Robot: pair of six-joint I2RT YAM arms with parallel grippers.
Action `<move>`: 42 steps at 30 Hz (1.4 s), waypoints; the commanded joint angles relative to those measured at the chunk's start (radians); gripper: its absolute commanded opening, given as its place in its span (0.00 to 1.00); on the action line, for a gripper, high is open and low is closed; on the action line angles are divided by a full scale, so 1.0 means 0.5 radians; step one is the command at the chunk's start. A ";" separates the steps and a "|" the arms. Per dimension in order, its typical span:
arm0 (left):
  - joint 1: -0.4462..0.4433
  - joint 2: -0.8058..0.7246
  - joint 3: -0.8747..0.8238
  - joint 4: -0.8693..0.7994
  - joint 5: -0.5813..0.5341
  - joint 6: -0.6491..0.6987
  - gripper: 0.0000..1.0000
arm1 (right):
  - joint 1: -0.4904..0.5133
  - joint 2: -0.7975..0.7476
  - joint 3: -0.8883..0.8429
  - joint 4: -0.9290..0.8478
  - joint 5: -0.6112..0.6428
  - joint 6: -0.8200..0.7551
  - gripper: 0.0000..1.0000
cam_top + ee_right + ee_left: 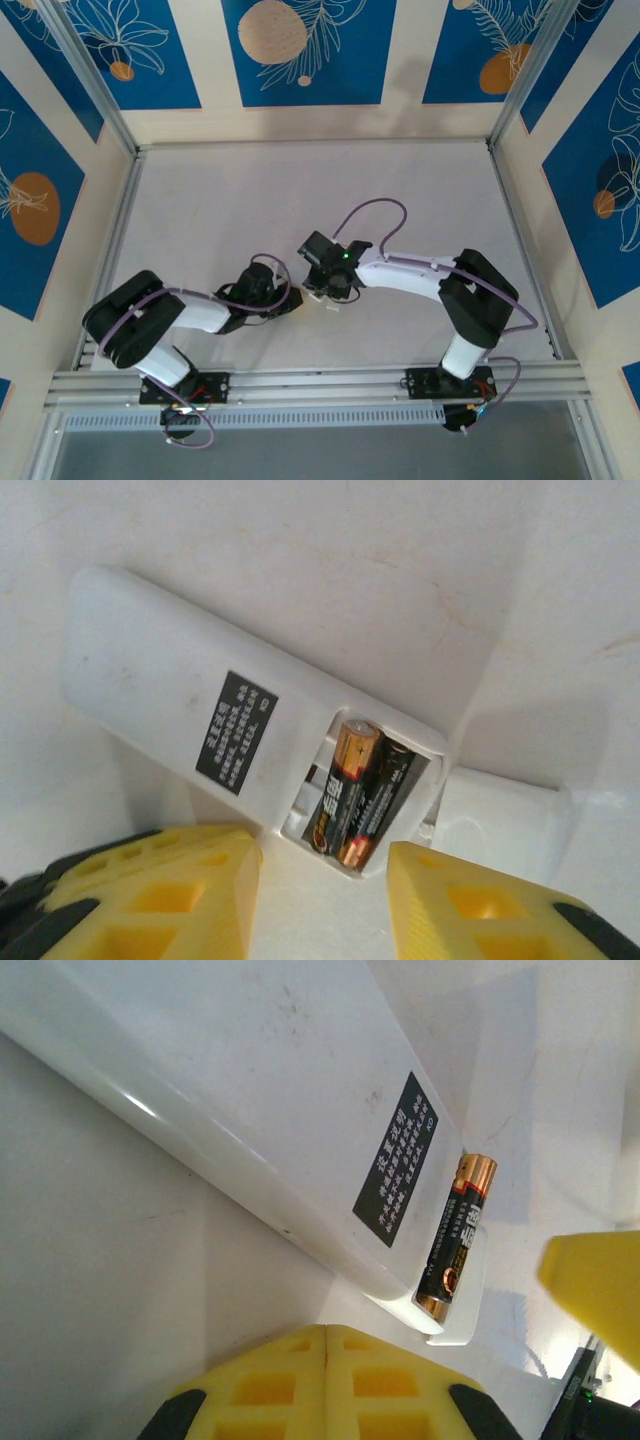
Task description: Load the batteries into the remote control
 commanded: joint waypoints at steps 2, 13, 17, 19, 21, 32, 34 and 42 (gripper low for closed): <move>-0.019 -0.047 0.048 -0.164 -0.058 0.098 0.00 | -0.104 -0.139 -0.129 0.086 -0.102 -0.236 0.40; -0.021 -0.042 0.084 -0.218 -0.058 0.135 0.00 | -0.368 -0.121 -0.328 0.481 -0.517 -0.671 0.36; -0.024 -0.045 0.089 -0.234 -0.059 0.137 0.00 | -0.387 -0.093 -0.323 0.536 -0.565 -0.741 0.32; -0.024 -0.052 0.092 -0.245 -0.059 0.141 0.00 | -0.392 -0.061 -0.299 0.526 -0.569 -0.754 0.27; -0.025 -0.054 0.095 -0.254 -0.061 0.146 0.00 | -0.392 -0.016 -0.275 0.510 -0.569 -0.766 0.22; -0.030 -0.052 0.107 -0.261 -0.059 0.150 0.00 | -0.338 0.062 -0.228 0.461 -0.544 -0.773 0.18; -0.030 -0.049 0.111 -0.256 -0.058 0.151 0.00 | -0.318 0.060 -0.227 0.451 -0.532 -0.769 0.18; -0.031 -0.077 0.114 -0.301 -0.070 0.167 0.00 | -0.321 0.008 -0.236 0.433 -0.478 -0.749 0.23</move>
